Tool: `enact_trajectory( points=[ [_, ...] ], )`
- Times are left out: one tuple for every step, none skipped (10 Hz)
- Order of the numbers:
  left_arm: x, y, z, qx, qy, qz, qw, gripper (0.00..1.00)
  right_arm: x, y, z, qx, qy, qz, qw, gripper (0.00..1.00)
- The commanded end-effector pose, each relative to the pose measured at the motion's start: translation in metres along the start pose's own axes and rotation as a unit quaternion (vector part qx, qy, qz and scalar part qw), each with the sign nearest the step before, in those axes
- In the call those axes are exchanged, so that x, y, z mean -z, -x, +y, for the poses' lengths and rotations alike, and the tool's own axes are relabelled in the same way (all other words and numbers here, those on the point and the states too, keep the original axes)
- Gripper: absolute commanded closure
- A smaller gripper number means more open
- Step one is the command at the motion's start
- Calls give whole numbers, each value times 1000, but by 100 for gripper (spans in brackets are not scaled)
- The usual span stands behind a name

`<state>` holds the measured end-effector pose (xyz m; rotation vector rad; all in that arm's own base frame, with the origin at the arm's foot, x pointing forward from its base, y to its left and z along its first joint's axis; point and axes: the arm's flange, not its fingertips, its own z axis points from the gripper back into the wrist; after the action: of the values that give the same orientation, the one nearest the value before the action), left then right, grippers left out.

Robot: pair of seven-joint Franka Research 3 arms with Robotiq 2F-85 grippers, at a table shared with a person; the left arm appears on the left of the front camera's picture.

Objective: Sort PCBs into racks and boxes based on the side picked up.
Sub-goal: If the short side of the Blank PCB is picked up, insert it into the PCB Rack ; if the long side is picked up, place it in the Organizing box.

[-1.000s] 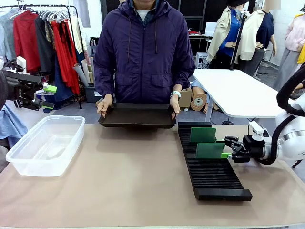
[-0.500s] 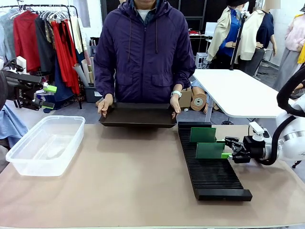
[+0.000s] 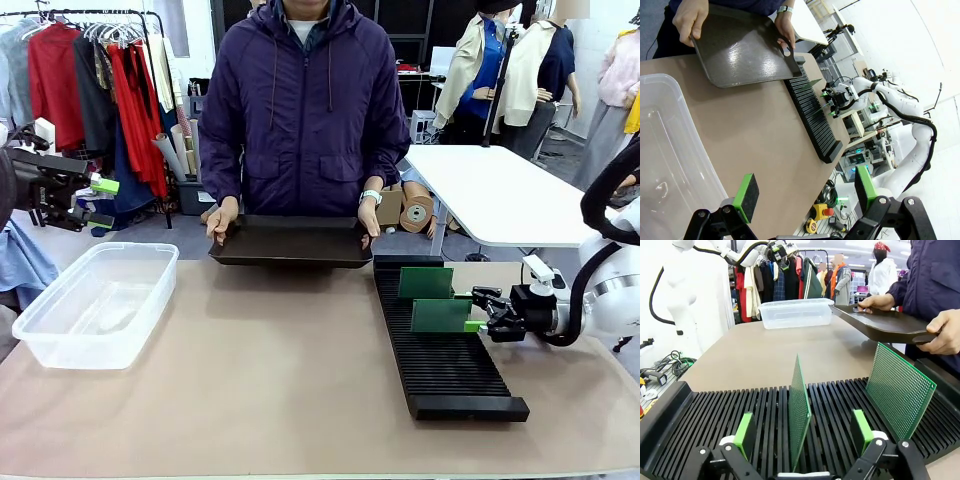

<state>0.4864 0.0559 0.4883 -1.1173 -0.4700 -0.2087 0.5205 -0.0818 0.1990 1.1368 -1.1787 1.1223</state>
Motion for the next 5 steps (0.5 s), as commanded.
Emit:
enact_trajectory(
  points=[
    [0, 0, -1, 1, 2, -1, 1000, 0, 1, -2, -1, -2, 0, 0, 1000, 0],
    [0, 0, -1, 1, 2, -1, 1000, 0, 1, -2, -1, -2, 0, 0, 1000, 0],
    [0, 0, -1, 1, 2, -1, 1000, 0, 1, -2, -1, -2, 0, 0, 1000, 0],
    [0, 0, -1, 1, 2, -1, 1000, 0, 1, -2, -1, -2, 0, 0, 1000, 0],
    [0, 0, -1, 1, 2, -1, 1000, 0, 1, -2, -1, -2, 0, 0, 1000, 0]
  ],
)
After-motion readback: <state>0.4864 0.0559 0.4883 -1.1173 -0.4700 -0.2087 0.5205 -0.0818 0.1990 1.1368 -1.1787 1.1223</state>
